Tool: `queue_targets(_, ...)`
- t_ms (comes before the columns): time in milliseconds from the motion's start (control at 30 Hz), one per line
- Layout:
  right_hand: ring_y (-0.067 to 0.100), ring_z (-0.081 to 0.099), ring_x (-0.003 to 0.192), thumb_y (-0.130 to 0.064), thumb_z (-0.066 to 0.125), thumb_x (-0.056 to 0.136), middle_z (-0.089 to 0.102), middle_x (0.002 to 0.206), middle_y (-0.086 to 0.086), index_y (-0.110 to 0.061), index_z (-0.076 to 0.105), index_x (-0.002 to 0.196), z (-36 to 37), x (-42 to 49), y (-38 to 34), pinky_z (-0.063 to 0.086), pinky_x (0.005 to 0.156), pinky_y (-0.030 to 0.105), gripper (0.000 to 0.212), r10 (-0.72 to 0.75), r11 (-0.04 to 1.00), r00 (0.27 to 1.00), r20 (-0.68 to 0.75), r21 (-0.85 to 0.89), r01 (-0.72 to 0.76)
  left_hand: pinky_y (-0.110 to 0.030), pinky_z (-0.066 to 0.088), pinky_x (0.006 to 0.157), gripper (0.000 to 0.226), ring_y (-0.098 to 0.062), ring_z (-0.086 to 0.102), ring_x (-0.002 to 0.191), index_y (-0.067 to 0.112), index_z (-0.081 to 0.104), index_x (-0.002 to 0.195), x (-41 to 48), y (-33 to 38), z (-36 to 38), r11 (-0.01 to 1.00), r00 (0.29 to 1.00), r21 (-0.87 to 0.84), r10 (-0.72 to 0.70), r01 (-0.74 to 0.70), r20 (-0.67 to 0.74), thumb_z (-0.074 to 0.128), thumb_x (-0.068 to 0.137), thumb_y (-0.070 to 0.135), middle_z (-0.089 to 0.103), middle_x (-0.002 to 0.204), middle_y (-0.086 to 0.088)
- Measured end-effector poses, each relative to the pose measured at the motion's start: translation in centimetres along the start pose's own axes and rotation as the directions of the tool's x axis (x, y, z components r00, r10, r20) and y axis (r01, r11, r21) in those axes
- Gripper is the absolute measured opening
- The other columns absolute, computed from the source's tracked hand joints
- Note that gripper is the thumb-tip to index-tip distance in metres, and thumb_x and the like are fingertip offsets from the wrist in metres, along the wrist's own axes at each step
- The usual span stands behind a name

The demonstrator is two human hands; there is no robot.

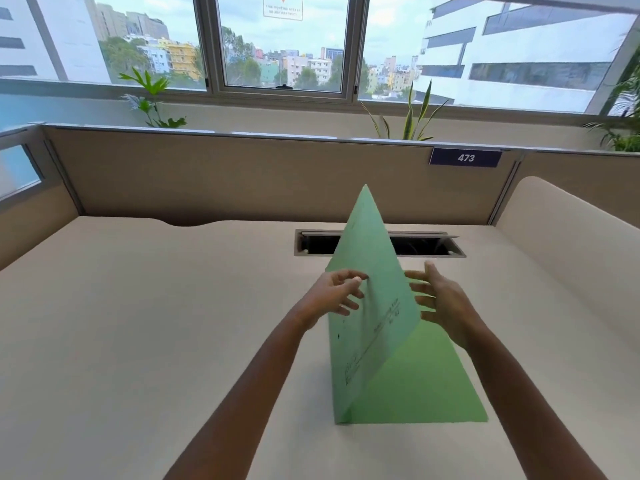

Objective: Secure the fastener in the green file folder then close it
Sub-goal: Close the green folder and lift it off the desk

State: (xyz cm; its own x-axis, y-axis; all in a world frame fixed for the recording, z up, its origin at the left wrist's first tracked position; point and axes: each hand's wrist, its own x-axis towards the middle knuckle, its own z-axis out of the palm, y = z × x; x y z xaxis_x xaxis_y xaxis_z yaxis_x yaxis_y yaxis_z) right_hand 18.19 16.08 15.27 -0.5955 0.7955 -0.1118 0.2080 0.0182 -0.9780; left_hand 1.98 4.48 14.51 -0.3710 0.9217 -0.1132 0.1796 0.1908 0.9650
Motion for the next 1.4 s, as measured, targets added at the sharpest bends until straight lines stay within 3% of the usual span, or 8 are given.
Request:
queue_targets(167, 0.015, 0.066, 0.046, -0.045, 0.033, 0.096, 0.072, 0.058, -0.002, -0.017, 0.066, 0.086, -4.2, -0.4, -0.5, 0.050, 0.041, 0.021, 0.044, 0.084, 0.996, 0.995, -0.049, 0.023, -0.083, -0.030, 0.050, 0.079, 0.036, -0.023, 0.056, 0.098, 0.007, 0.050, 0.127, 1.3, -2.8, 3.8, 0.941, 0.986, 0.303, -0.168, 0.154, 0.019, 0.044, 0.097, 0.025, 0.057, 0.118, -0.014)
queue_targets(333, 0.025, 0.064, 0.066, -0.017, 0.055, 0.091, 0.068, 0.093, 0.020, 0.002, 0.059, 0.116, -6.7, 0.0, 2.7, 0.054, 0.062, 0.033, 0.032, 0.061, 0.946, 0.984, -0.168, -0.304, -0.110, -0.037, 0.047, 0.101, 0.036, -0.027, 0.055, 0.117, 0.007, 0.050, 0.125, 1.9, -5.9, 4.9, 0.821, 0.947, 0.473, -0.264, 0.320, -0.183, 0.047, 0.093, 0.023, 0.053, 0.132, -0.013)
queue_targets(433, 0.026, 0.059, 0.080, -0.012, 0.060, 0.087, 0.064, 0.115, 0.024, -0.001, 0.050, 0.128, -6.8, 0.1, 5.2, 0.046, 0.073, 0.032, 0.043, 0.045, 0.829, 0.965, -0.260, -0.529, -0.181, -0.039, 0.048, 0.101, 0.041, -0.030, 0.054, 0.119, 0.004, 0.044, 0.129, 1.8, -7.0, 5.1, 0.811, 0.919, 0.433, -0.335, 0.393, -0.207, 0.046, 0.093, 0.022, 0.050, 0.136, -0.016)
queue_targets(633, 0.033, 0.053, 0.111, -0.018, 0.058, 0.088, 0.047, 0.127, 0.022, -0.005, 0.043, 0.133, -5.0, 0.1, 9.3, 0.046, 0.093, 0.038, 0.049, 0.109, 0.628, 0.958, -0.266, -0.729, -0.274, -0.040, 0.050, 0.096, 0.035, -0.033, 0.057, 0.118, 0.000, 0.049, 0.124, 1.9, -7.6, 5.0, 0.868, 0.870, 0.172, -0.413, 0.465, -0.270, 0.046, 0.091, 0.014, 0.058, 0.129, -0.018)
queue_targets(900, 0.029, 0.023, 0.139, -0.036, 0.059, 0.087, 0.025, 0.151, 0.016, -0.018, 0.032, 0.142, -3.5, -0.3, 13.1, 0.029, 0.114, 0.044, 0.064, 0.209, 0.547, 0.966, -0.150, -0.801, -0.243, -0.044, 0.049, 0.102, 0.036, -0.036, 0.058, 0.117, -0.008, 0.049, 0.122, 2.6, -8.1, 4.9, 0.844, 0.813, -0.160, -0.535, 0.511, -0.229, 0.050, 0.088, 0.004, 0.059, 0.127, -0.025)
queue_targets(1033, 0.028, 0.024, 0.140, -0.036, 0.059, 0.088, 0.026, 0.151, 0.015, -0.018, 0.034, 0.141, -3.8, -0.1, 13.1, 0.028, 0.114, 0.044, 0.062, 0.211, 0.578, 0.967, -0.142, -0.780, -0.240, -0.039, 0.054, 0.092, 0.029, -0.038, 0.063, 0.109, -0.013, 0.053, 0.116, 2.2, -7.2, 5.3, 0.857, 0.833, -0.299, -0.495, 0.420, -0.248, 0.052, 0.088, -0.003, 0.061, 0.123, -0.027)
queue_targets(1167, 0.030, 0.037, 0.133, -0.029, 0.063, 0.086, 0.037, 0.144, 0.019, -0.011, 0.040, 0.138, -4.3, 0.2, 12.3, 0.033, 0.109, 0.037, 0.060, 0.191, 0.706, 0.972, -0.136, -0.669, -0.232, -0.020, 0.055, 0.045, 0.021, -0.025, 0.063, 0.068, -0.006, 0.057, 0.109, 1.8, -5.5, 5.7, 0.842, 0.873, -0.460, -0.423, 0.282, -0.241, 0.042, 0.094, -0.005, 0.061, 0.101, -0.019)
queue_targets(1400, 0.036, 0.053, 0.116, -0.022, 0.060, 0.089, 0.048, 0.137, 0.024, -0.003, 0.033, 0.140, -5.8, 0.4, 11.5, 0.043, 0.095, 0.043, 0.061, 0.167, 0.945, 0.949, -0.267, -0.231, -0.232, -0.034, 0.052, 0.070, 0.024, -0.033, 0.060, 0.090, -0.007, 0.058, 0.108, 1.6, -3.9, 3.8, 0.837, 0.872, -0.533, -0.350, 0.127, -0.343, 0.039, 0.097, 0.002, 0.061, 0.100, -0.020)
